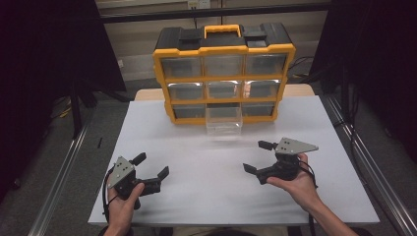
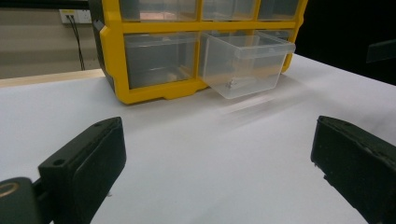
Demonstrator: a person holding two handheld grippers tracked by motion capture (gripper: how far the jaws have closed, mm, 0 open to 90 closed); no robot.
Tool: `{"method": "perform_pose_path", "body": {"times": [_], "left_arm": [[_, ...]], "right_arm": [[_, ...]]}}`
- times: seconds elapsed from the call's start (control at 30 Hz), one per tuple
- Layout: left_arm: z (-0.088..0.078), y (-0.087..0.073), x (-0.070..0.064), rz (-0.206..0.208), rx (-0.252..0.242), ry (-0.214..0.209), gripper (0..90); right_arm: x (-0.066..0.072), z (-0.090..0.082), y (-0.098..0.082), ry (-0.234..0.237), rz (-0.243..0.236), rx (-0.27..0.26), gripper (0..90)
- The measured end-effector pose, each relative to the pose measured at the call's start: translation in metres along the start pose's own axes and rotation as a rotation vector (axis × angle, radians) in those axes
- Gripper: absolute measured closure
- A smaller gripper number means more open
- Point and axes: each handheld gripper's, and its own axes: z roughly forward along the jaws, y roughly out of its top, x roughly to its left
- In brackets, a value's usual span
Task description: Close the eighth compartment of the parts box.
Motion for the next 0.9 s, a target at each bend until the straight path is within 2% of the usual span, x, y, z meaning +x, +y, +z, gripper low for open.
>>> {"method": "perform_pose_path", "body": {"times": [0.3,0.63,0.9], "left_arm": [[-0.003,0.0,0.0,0.002,0.001,0.009,3.4],[-0.003,0.0,0.001,0.001,0.003,0.009,3.4],[-0.003,0.0,0.001,0.003,0.002,0.009,3.4]], "right_arm": [[0.001,0.023,0.007,0.033,-0.006,0.005,5.0],[-0.001,0.046,0.03,0.058,-0.037,-0.025,7.0],[-0.002,0.063,0.034,0.074,-0.037,-0.009,7.7]]}}
